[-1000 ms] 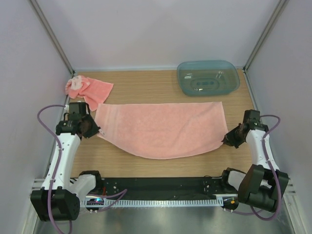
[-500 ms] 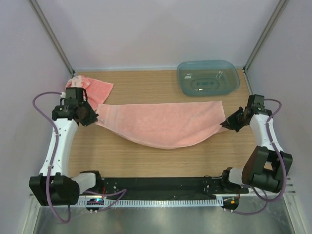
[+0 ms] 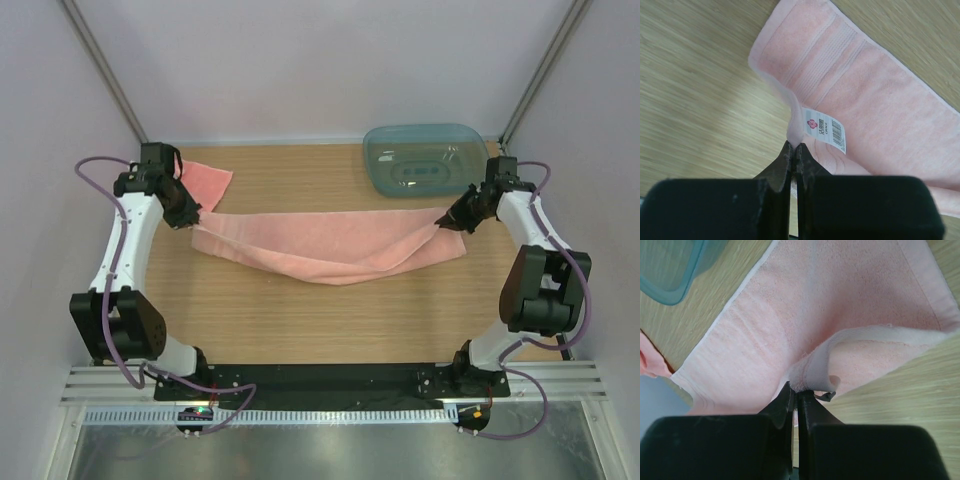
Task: Roll the towels
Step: Fold the towel
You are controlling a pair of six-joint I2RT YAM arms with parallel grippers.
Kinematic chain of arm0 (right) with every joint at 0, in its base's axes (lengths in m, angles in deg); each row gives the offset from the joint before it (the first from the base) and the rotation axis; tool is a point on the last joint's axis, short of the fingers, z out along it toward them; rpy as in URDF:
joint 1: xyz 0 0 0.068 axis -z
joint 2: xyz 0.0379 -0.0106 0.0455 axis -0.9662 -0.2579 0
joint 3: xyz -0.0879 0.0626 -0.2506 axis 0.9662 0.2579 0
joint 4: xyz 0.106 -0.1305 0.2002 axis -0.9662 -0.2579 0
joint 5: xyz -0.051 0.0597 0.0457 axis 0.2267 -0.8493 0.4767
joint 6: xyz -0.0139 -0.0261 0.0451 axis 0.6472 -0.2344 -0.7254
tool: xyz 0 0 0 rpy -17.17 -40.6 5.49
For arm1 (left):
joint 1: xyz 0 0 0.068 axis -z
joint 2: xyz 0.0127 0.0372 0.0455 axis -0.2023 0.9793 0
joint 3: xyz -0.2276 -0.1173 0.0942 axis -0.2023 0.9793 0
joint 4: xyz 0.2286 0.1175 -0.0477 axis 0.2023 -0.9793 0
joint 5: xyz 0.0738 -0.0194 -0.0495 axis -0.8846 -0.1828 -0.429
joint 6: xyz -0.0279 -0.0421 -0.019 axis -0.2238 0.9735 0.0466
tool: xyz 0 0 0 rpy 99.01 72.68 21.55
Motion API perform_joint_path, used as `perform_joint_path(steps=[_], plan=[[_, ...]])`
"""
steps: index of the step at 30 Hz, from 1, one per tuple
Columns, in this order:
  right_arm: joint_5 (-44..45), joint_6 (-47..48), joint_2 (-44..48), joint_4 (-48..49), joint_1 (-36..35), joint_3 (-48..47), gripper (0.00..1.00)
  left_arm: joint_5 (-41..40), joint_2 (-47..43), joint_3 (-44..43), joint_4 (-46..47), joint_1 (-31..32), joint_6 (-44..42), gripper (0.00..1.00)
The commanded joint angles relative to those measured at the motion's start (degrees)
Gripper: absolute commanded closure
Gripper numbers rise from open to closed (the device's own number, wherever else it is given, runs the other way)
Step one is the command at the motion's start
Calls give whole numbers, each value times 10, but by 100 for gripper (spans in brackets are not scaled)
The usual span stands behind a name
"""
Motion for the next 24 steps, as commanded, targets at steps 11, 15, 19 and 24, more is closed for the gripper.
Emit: perform_joint_path(steps=[11,15,19,24], plan=[[18,-1,-100,-26,-13,-153,99,-11,153,-119,-22,-38,-11,100],[19,-4,-126,-29,-15,-175,99,-10,203,-159,-31,-37,-14,100],[19,-3,-151,-31,-16,-189,97,-12,261,-201,-46,-38,-17,100],[31,-1,-191,-39,-16,-218,92,-14,295,-212,-42,-50,-11,100]])
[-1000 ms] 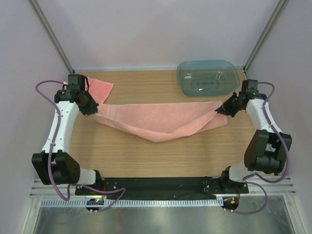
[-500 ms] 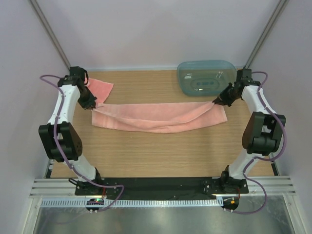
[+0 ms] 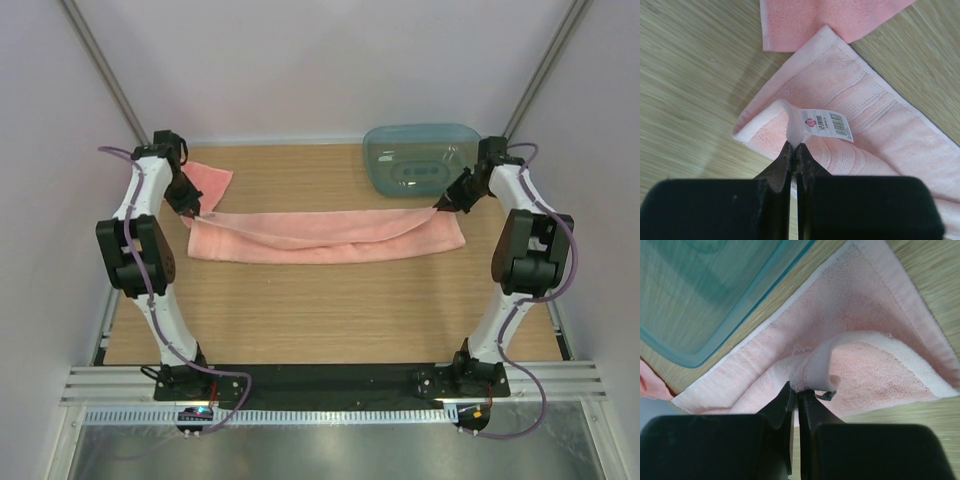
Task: Roll the towels
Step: Fold the towel
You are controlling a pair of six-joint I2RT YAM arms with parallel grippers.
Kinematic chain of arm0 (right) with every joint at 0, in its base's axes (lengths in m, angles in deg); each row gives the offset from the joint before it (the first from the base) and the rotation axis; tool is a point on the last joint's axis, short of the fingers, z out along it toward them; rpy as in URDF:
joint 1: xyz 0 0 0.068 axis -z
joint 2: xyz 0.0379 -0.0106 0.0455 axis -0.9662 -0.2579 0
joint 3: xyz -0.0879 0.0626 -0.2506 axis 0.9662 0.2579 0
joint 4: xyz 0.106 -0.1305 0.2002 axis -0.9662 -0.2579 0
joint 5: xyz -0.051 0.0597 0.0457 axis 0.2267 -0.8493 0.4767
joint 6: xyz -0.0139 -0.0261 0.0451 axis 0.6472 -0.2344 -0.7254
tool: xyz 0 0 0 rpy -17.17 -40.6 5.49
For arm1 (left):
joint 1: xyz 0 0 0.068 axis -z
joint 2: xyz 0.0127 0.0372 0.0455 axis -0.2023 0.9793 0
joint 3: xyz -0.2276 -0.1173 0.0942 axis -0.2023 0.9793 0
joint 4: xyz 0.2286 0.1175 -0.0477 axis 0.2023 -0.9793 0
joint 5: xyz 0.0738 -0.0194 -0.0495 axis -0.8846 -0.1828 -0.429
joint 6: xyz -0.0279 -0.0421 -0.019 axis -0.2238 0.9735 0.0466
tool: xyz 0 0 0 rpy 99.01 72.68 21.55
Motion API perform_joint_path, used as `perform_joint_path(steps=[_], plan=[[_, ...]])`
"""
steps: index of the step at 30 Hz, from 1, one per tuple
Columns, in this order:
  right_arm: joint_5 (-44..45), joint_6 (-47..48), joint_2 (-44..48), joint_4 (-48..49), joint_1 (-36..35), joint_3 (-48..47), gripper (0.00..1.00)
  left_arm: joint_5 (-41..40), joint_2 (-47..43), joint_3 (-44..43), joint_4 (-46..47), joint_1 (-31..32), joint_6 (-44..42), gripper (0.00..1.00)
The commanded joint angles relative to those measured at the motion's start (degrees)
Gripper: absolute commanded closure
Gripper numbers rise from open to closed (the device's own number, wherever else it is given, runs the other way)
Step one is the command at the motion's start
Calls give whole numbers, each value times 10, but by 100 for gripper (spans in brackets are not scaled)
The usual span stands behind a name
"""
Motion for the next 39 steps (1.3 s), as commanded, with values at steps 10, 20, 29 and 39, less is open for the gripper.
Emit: perform_joint_path(steps=[10,20,29,39], plan=[[9,-11,-92,-20,0,-99,75,10,94,-94,-20,-28,1,100],[13,-34,-134,-14,15,-156,72,59,182,-200,-24,-29,4,100],[47,-25,-101,-14,63,-115,50,62,169,-226,-22,-38,0,45],[73,15,111,67,89,106,11,-23,-39,-10,27,-48,26,24]])
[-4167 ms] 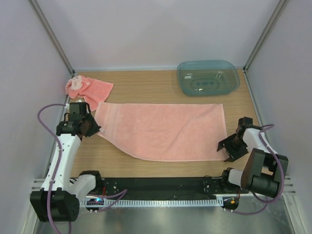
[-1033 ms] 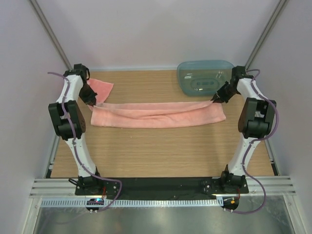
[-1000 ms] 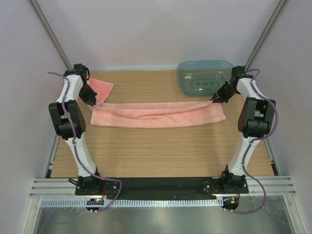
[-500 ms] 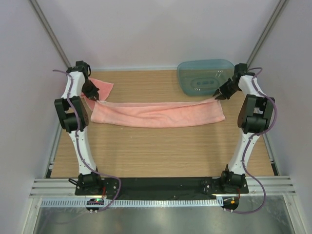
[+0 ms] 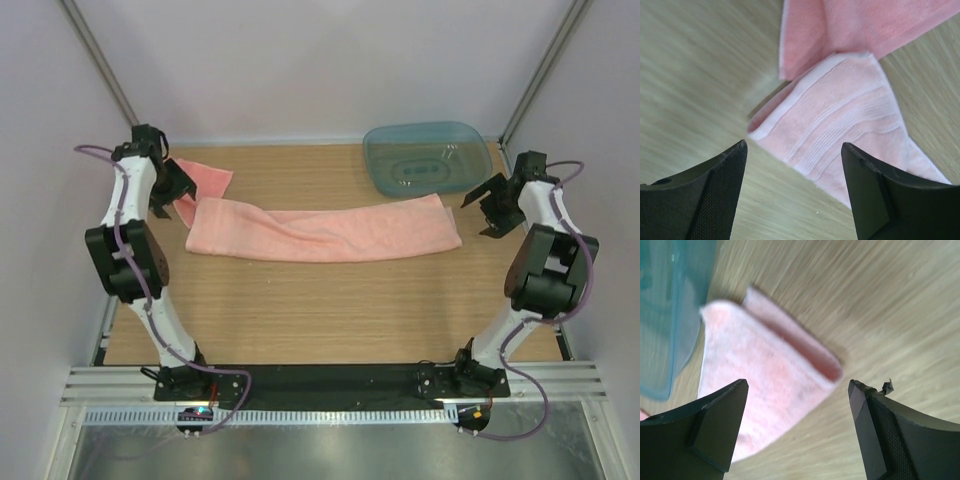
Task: Roll the towels
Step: Fold the towel
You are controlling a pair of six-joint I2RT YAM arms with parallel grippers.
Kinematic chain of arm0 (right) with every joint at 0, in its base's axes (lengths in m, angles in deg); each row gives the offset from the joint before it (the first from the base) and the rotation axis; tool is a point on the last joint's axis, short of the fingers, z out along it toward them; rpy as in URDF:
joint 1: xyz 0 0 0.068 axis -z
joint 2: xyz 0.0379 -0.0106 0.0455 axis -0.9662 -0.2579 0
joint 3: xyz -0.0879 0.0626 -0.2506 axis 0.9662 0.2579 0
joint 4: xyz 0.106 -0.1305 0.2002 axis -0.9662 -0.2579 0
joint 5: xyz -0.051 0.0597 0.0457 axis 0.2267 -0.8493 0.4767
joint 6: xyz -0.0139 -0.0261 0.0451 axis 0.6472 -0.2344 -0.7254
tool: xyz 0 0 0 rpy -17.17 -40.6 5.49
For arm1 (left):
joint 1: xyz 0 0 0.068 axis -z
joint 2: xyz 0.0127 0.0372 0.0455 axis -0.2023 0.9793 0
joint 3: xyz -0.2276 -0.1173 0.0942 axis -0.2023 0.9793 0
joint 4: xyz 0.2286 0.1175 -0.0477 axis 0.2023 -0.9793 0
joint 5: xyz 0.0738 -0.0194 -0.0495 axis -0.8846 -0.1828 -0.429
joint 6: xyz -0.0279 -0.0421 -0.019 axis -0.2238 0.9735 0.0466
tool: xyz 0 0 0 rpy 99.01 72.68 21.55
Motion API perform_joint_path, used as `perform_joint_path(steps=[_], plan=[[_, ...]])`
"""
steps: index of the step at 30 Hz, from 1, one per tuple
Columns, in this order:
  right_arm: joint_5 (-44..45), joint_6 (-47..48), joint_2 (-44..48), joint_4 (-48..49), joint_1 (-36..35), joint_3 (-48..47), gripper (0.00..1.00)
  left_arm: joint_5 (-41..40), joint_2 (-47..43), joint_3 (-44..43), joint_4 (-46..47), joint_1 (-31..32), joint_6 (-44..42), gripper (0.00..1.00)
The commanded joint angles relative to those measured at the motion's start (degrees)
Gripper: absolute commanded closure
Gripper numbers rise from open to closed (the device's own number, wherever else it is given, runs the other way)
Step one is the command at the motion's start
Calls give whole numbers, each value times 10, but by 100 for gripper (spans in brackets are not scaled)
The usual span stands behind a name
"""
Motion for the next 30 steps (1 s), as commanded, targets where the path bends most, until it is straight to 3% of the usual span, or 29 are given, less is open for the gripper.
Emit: perform_joint_path(steps=[1,4,8,14,19,24,26,28,30], plan=[[-27,21,96,61,-13,71,11,-37,-111,117,37,-4,21,24],[-49,38,118,81,-13,126,11,-10,-153,233,87,-4,36,25],[-59,43,126,98,-16,175,12,17,-180,324,138,-3,53,26],[-40,46,136,99,-29,190,13,26,-175,401,183,-3,78,27],[-36,42,111,99,-37,197,14,27,-151,408,216,-4,95,32],[-32,42,92,96,-41,197,17,43,-145,419,251,-3,113,43],[-21,42,85,96,-42,204,19,50,-148,426,260,-2,114,58],[-13,38,80,108,-42,208,23,56,-154,430,268,-4,114,65],[-12,32,62,120,-42,211,33,60,-159,432,270,-4,112,74]])
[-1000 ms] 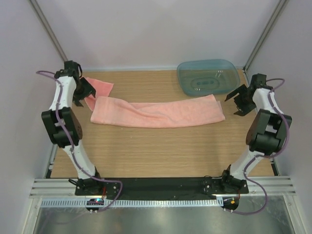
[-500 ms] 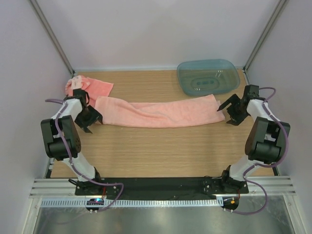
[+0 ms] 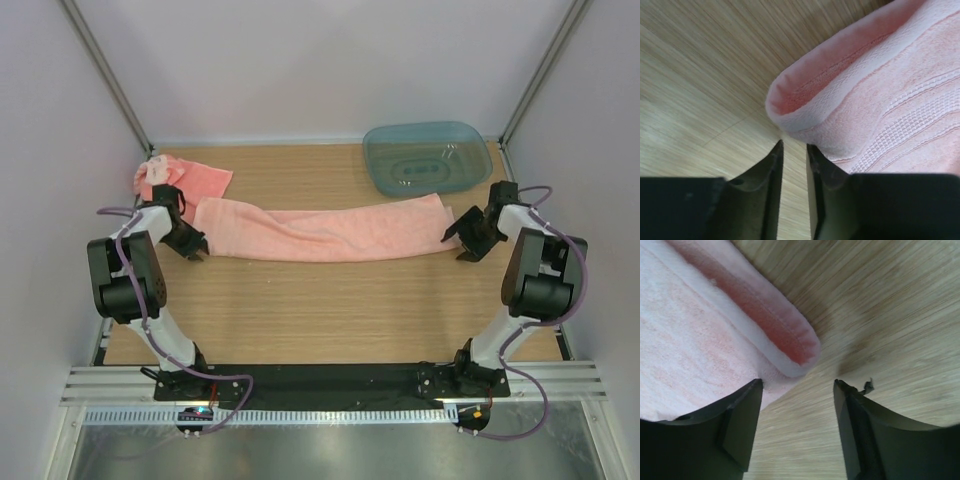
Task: Roll the towels
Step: Fold the towel
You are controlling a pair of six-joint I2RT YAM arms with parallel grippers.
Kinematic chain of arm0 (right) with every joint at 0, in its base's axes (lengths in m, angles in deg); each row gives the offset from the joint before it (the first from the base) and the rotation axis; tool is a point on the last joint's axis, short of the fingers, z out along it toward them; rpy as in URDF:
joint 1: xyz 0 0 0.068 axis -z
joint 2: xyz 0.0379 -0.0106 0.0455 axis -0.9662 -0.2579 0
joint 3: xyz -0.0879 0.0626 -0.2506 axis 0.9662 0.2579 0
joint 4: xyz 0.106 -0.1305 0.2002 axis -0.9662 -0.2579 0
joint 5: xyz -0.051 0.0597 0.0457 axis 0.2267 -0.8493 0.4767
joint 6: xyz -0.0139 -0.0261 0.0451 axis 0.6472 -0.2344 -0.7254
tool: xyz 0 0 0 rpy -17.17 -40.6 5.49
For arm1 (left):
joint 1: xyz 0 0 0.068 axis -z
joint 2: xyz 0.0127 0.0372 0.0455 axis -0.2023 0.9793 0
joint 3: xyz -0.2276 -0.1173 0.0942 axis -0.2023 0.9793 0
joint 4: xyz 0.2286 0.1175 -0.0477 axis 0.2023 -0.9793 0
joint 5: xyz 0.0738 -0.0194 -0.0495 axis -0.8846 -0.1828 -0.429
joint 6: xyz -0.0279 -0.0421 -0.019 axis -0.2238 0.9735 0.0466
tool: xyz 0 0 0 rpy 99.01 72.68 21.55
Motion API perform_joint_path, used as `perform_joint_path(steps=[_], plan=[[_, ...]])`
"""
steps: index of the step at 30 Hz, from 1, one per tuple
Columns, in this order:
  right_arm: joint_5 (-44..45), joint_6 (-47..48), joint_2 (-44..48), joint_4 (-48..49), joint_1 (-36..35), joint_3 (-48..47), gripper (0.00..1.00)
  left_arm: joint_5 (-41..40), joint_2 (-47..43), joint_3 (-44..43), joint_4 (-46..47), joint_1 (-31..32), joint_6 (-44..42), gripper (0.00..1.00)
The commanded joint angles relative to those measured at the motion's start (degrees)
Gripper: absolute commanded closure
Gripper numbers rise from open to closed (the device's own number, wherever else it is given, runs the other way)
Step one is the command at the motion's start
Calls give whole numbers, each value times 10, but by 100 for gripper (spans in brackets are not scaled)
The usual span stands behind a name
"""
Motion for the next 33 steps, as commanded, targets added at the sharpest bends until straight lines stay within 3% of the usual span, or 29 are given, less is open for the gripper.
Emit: perform_joint_path(steps=[1,7,8,10,15,20,26,27,28,31,33], plan=[[15,-5,-24,28,-3,-3,38,18,-18,4,31,0,5,78],[13,-13,-65,28,-3,-39,73,18,-35,10,25,0,0,81],[16,-12,-65,22,-3,-43,88,18,-39,11,24,0,-1,81],[22,-9,-63,15,-3,-48,99,21,-43,15,21,0,-2,83],[16,-16,-27,7,2,-36,99,39,-80,18,7,3,-4,99],[-7,-19,82,-6,22,-36,99,36,-150,-16,-45,5,-33,100],[15,-13,190,-29,38,-17,99,-30,-251,-31,-96,4,-59,100],[18,-12,192,-31,37,-14,99,-28,-258,-27,-99,4,-57,98],[17,-11,191,-33,38,-10,99,-19,-262,-20,-100,4,-56,77],[11,-6,172,-37,37,-1,99,13,-270,38,-59,6,-52,46],[-1,-7,166,-29,37,7,99,39,-258,75,-12,17,-53,41]])
